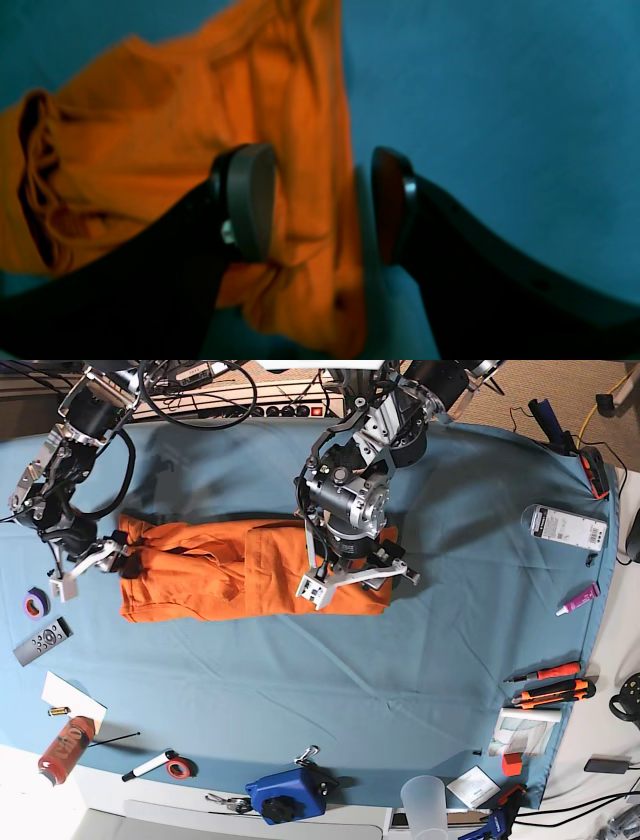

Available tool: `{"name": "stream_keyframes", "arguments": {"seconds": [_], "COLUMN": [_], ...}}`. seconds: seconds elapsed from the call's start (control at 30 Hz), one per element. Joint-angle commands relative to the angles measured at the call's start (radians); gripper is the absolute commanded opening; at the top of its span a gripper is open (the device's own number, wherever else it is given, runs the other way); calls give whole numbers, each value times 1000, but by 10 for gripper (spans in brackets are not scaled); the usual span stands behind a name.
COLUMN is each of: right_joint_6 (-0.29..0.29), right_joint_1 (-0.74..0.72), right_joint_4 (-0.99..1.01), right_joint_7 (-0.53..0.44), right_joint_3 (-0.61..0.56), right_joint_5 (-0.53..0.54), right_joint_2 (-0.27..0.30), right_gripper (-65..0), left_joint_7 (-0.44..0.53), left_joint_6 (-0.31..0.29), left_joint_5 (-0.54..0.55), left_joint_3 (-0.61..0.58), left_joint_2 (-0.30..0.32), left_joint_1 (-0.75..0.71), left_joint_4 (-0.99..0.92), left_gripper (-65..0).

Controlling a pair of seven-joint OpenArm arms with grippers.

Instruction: Layout the t-shirt on the table in an organized manner, then fold the t-shirt properly

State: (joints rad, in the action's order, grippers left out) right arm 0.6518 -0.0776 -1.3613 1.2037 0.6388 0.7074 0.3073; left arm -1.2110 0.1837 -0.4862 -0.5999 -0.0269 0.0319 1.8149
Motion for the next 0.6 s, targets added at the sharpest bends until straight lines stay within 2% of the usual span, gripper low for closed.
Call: {"name": "stream_keyframes", "arguments": {"seconds": [0.0,0.07,0.17,0.23,0.37,0.47,0.57], "right_joint_6": [2,-11,-17,-14,33,35,35], "right_joint_1": [-17,-17,-17,-17,-17,-16,-16], "right_joint_4": [-15,-11,48,109,166,166,166], "right_joint_7": [-25,-34,-35,-36,2,70,107], "right_joint_3": [5,3,-9,-25,-50,-56,-68], "right_joint_5": [4,-47,-42,-7,82,167,182], "right_joint_2": [26,21,18,19,19,19,16], "right_gripper": [-343,-343,-343,-343,-343,-343,-343], "left_joint_7": [15,15,25,25,22,24,29], "left_joint_6": [3,3,3,3,3,3,3], "left_joint_5": [-15,-15,-14,-14,-14,-14,-14], "left_joint_3": [1,1,1,1,1,1,1], "left_joint_2": [-9,-9,-9,-9,-9,-9,-9], "left_joint_1": [15,15,15,15,14,15,15], "left_joint_4": [17,17,17,17,17,17,17], "left_gripper": [-367,-367,-367,-367,-367,-367,-367]}}
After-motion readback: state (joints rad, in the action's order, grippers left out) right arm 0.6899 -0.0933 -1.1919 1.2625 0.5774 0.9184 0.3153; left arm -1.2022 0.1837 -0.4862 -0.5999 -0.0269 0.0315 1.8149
